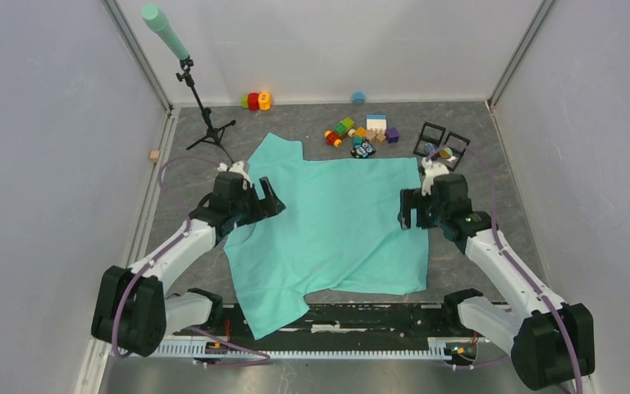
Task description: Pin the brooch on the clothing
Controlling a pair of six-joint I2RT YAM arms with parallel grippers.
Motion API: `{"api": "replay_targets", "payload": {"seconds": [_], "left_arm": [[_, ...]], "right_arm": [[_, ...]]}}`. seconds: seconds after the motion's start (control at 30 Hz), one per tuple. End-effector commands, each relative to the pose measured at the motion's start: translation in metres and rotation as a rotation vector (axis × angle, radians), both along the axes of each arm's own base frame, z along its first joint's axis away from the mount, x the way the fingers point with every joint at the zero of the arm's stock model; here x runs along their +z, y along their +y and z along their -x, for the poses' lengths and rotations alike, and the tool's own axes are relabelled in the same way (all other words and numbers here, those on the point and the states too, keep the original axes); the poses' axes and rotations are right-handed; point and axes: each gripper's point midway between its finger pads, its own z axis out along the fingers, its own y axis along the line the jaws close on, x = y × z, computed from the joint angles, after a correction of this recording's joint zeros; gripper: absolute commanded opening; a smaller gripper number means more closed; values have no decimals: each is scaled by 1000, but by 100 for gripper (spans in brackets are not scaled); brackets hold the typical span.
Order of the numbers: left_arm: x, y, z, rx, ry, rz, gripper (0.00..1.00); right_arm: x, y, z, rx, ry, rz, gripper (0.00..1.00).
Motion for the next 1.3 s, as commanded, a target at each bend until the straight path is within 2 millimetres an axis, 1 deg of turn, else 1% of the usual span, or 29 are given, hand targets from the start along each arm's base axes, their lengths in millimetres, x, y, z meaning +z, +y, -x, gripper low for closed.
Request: {"api": "replay_targets", "payload": {"seconds": [0.0,0.07,0.17,0.23,0.37,0.47,0.57,0.63,0.7,0.8,0.83,0.87,0.9,0.93,1.07,1.17,1.27], "left_arm": [[-12,-3,34,-52,47,22,100],[-13,-8,42,-61,53,50,100],[-17,-13,48,-70,60,83,100],[-22,-16,48,-75,63,98,100],[-31,-21,46,-80,79,113,100],[-36,-22,43,-81,81,113,100],[-42,-15,38,-60,84,65,100],[-45,-14,36,-54,86,55,100],[-47,-16,34,-57,88,63,100],[-51,-17,33,-53,100,66,100],[-52,-17,32,-51,104,68,100],[-54,-17,32,-50,107,65,100],[-55,-16,32,-46,108,59,100],[-56,-14,32,-40,108,51,100],[-59,-5,31,-18,110,25,100],[-62,5,31,1,116,12,100],[-63,18,30,43,122,5,100]], "right_arm": [[-52,-20,61,-93,254,31,93],[-60,-24,78,-104,309,37,89],[-66,-29,96,-121,360,52,88],[-69,-26,106,-99,393,35,86],[-81,-20,132,-52,497,11,75],[-90,-20,148,-44,541,6,73],[-96,-22,160,-47,572,10,69],[-100,-26,166,-55,587,22,67],[-101,-23,169,-55,597,7,66],[-105,-20,172,-51,605,-16,61],[-106,-18,173,-47,608,-23,58],[-107,-17,172,-45,605,-29,52],[-107,-16,171,-47,601,-36,44],[-106,-15,168,-53,585,-43,39],[-104,-12,159,-61,540,-69,28],[-105,-17,158,-80,538,-45,16],[-102,-26,155,-117,529,-1,11]]}}
